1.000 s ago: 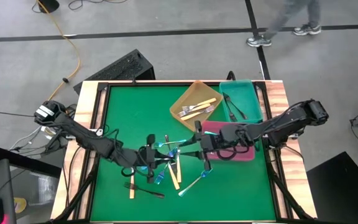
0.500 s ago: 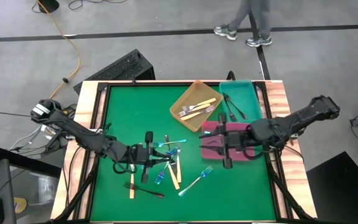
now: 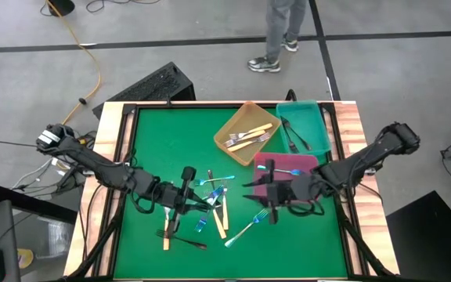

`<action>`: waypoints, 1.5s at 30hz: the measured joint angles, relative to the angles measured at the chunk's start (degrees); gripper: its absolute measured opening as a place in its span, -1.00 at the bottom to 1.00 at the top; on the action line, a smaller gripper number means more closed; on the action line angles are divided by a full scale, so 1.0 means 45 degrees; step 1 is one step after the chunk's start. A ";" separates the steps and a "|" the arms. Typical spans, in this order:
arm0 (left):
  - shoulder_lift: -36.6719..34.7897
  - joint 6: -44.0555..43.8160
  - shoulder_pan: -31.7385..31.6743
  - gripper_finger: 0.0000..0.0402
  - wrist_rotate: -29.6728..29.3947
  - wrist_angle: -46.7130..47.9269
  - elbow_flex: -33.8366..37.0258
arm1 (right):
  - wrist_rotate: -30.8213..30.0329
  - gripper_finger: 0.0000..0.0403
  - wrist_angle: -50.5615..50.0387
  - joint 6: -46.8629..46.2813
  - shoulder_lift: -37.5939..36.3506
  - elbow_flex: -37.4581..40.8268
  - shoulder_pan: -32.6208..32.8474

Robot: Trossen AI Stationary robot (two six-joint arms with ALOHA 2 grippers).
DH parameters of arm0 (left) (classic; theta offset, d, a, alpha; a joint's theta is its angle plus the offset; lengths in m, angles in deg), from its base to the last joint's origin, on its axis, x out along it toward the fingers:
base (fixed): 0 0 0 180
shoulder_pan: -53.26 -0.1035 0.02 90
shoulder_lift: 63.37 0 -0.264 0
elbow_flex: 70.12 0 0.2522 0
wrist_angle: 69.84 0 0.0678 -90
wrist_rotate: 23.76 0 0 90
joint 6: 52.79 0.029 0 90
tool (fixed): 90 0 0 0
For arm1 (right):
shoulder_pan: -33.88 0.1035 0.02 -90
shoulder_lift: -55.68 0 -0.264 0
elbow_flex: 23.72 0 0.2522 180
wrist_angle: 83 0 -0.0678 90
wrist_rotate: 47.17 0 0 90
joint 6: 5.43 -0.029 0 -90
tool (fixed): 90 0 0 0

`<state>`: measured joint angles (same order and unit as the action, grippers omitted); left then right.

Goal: Sort silverware by color (type)
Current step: Put the black fork into the blue bin

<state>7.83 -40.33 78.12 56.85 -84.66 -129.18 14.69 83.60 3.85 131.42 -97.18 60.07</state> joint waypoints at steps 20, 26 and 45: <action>0.0005 -0.0019 0.0164 -1.00 0.0632 0.0179 0.0010 | 0.0272 -0.25 0.1417 -0.0297 0.0774 0.0005 -0.0436; 0.0005 0.0022 0.0155 -1.00 0.0656 0.0121 0.0010 | 0.0272 -0.25 0.2193 -0.0297 0.0754 0.0000 -0.0438; 0.0014 0.0080 0.0160 -1.00 0.0608 -0.0086 0.0015 | 0.1236 -0.15 0.3047 -0.0938 0.1486 -0.0028 -0.1096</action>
<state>7.90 -39.97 78.84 59.58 -85.04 -129.11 20.25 97.31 -0.37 138.11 -97.31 55.14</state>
